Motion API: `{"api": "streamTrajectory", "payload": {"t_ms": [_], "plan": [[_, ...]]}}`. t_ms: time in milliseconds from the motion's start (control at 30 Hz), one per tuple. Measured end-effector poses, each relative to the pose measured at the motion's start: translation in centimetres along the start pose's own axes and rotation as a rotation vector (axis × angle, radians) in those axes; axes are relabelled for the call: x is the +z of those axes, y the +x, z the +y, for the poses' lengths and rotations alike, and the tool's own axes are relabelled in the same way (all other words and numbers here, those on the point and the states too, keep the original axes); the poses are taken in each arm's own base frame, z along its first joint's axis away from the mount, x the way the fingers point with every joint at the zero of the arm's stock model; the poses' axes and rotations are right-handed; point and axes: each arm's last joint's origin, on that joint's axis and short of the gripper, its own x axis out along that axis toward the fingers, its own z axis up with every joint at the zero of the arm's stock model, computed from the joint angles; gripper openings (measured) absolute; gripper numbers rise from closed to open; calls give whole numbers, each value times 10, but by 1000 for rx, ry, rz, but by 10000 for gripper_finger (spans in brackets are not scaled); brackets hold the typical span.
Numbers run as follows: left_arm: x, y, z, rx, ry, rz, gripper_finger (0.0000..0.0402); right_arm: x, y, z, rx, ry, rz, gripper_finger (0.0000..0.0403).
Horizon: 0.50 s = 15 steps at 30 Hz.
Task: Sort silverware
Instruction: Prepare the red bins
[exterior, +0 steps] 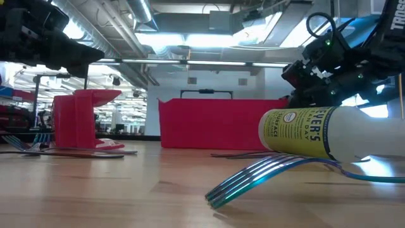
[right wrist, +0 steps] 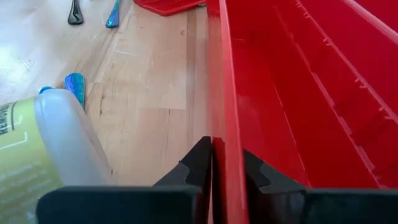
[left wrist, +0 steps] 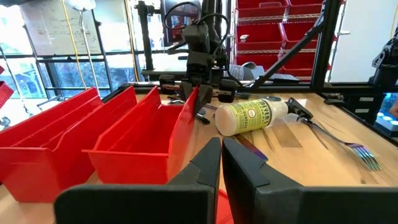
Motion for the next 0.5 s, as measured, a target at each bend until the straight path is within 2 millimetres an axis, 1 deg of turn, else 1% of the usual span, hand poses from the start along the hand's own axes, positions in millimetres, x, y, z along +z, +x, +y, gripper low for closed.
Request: {"api": "streamTrajectory", "payload": {"t_ms": [167, 500], "plan": [[0, 0, 0, 0, 0, 0, 1, -1, 0, -2, -54, 13, 12, 21], [0, 0, 0, 0, 0, 0, 1, -1, 0, -1, -34, 27, 11, 21]]}}
